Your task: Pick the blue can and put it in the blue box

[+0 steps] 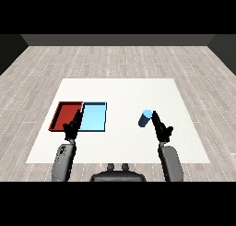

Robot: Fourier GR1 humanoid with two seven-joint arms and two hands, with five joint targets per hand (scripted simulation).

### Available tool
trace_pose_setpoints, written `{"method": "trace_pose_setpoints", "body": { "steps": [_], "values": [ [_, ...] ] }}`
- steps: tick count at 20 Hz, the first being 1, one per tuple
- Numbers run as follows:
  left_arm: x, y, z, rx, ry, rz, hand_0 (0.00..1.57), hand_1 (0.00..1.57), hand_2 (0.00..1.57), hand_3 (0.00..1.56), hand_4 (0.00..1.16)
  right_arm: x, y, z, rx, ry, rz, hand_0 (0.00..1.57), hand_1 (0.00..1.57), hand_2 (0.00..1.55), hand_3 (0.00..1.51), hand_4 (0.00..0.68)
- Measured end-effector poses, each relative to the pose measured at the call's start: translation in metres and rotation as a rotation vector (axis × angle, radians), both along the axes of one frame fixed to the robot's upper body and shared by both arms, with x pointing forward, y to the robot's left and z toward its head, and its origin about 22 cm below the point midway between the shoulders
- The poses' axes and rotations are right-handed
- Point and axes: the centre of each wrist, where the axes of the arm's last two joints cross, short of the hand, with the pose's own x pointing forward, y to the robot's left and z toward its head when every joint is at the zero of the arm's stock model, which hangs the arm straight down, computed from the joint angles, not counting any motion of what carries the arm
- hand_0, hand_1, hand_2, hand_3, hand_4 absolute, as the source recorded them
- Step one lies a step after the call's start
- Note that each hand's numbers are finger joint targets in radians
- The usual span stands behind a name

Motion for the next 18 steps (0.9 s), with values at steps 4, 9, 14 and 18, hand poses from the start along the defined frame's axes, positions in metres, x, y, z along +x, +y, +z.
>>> {"method": "trace_pose_setpoints", "body": {
  "steps": [4,9,14,18],
  "values": [
    [-0.002,0.002,0.0,0.006,-0.018,0.005,0.0,0.0,0.0,0.0,0.0,0.012,-0.01,0.0,-0.023,0.001,-0.015,0.0,0.0,0.0,0.0,0.0],
    [-0.002,0.002,0.015,-0.061,-0.201,-0.032,0.0,0.0,0.0,0.0,0.0,0.03,-0.017,0.011,0.038,-0.119,0.029,0.0,0.0,0.0,0.0,0.0],
    [-0.002,0.006,0.01,-0.126,-0.318,-0.063,0.0,0.0,0.0,0.0,0.0,0.035,-0.027,0.005,0.112,-0.21,0.078,0.0,0.0,0.0,0.0,0.0],
    [-0.008,0.005,0.005,-0.145,-0.347,-0.074,0.0,0.0,0.0,0.0,0.0,0.034,-0.027,-0.003,0.128,-0.233,0.098,0.0,0.0,0.0,0.0,0.0]
  ]
}}
